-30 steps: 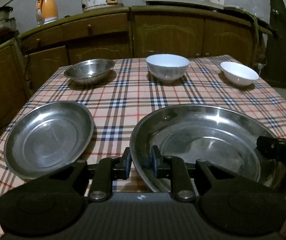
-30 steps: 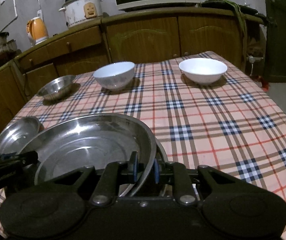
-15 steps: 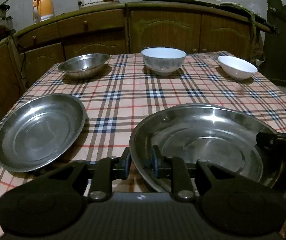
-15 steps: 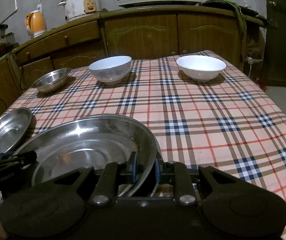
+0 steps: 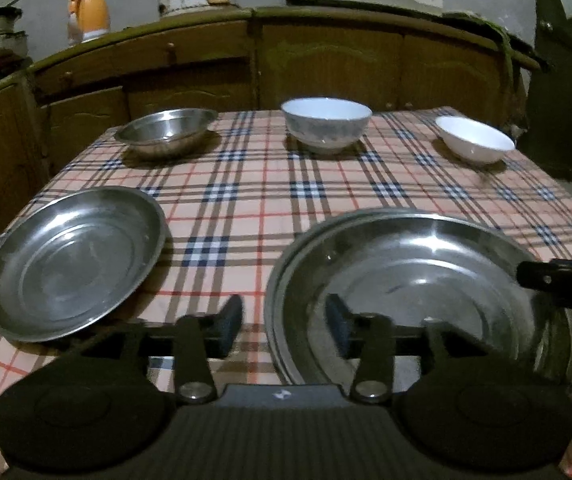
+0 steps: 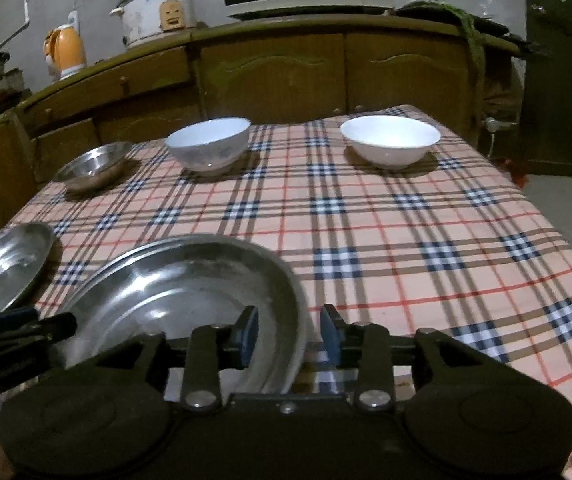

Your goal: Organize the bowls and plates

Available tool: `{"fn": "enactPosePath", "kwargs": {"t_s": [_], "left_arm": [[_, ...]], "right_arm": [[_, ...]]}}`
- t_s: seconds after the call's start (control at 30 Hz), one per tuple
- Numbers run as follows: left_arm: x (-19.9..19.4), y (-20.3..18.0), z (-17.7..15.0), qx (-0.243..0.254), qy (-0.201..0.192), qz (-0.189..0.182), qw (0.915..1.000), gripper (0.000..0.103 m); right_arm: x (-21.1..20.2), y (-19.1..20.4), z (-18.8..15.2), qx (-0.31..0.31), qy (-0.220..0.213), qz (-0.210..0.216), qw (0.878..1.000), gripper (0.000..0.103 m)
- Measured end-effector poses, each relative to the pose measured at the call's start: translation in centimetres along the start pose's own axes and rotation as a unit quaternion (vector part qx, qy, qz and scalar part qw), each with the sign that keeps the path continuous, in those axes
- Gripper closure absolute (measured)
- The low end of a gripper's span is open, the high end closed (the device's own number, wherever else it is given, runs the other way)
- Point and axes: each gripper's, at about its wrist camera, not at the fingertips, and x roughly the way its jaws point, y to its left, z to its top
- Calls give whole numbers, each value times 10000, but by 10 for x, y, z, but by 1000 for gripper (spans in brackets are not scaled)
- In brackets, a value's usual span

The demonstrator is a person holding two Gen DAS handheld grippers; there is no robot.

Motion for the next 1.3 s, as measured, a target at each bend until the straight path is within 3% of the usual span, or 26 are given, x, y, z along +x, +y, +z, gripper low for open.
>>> {"fn": "enactPosePath", "kwargs": {"t_s": [0.17, 0.33, 0.53, 0.67, 0.9, 1.3], "left_arm": [[-8, 2, 4, -17, -83, -14, 10000, 43], [-20, 11, 5, -39, -190, 14, 9998, 38], [-26, 22, 6, -202, -231, 8, 9995, 37], [-30, 29, 7, -275, -237, 19, 9993, 37], [-39, 54, 10, -513, -316, 173, 9980, 33], [-34, 133, 17, -1041, -340, 872, 9902, 33]], "right_arm": [[-12, -6, 6, 44, -24, 141, 9999, 58], [-41, -2, 1, -205, 193, 808, 9963, 57], [-67, 13, -20, -540, 347, 1111, 9917, 57], [-61, 18, -26, -592, 396, 964, 9928, 57], [-57, 47, -4, -679, 39, 1140, 9911, 54], [-14, 124, 22, -787, 116, 1638, 9833, 54]]}}
